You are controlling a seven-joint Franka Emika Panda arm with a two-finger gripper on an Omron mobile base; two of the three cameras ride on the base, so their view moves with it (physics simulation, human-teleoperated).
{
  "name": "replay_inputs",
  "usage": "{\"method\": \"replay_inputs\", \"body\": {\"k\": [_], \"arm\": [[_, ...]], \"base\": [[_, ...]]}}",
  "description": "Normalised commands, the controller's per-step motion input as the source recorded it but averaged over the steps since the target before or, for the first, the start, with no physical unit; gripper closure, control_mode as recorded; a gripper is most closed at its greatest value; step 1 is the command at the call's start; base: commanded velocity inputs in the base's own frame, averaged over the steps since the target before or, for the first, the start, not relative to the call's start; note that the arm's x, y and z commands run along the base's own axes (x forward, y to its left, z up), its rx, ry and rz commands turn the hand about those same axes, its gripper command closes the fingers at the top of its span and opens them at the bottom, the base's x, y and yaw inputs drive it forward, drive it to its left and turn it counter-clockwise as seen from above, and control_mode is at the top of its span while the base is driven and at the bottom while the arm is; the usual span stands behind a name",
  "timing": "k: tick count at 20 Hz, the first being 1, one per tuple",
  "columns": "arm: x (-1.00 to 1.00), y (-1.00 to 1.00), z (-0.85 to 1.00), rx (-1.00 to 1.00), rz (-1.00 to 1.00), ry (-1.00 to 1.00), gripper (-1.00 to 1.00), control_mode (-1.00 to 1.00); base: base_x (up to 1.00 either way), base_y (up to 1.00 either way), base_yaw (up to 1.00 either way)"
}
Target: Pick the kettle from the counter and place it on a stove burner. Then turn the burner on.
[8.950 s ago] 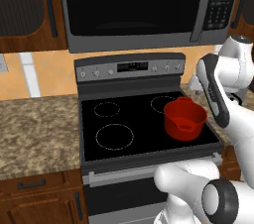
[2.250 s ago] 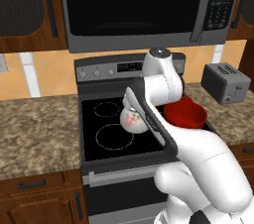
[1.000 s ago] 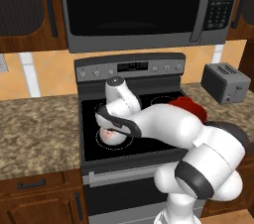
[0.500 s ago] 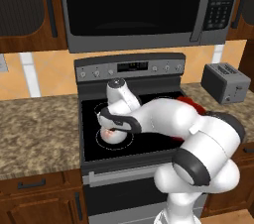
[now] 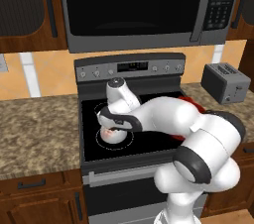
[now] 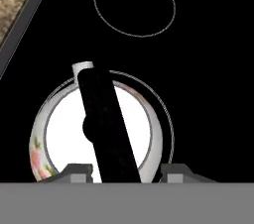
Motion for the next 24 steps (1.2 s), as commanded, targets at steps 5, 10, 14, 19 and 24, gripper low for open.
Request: {"method": "replay_inputs", "body": {"k": [5,10,14,19,24], "arm": [[-0.01,0.00,0.39,0.00,0.00,-0.08,-1.00,-1.00],[-0.10,0.12,0.67,0.00,0.00,-0.35,-1.00,-1.00],[-0.05,0.53,0.59,0.00,0.00,-0.58,-1.00,-1.00],[0.07,0.62,0.55,0.00,-0.01,-0.34,-1.00,-1.00],[0.19,0.14,0.16,0.00,-0.01,0.01,-1.00,-1.00]], "base": [[0.00,0.00,0.00],[0.00,0.00,0.00],[0.00,0.00,0.00],[0.00,0.00,0.00],[0.00,0.00,0.00]]}}
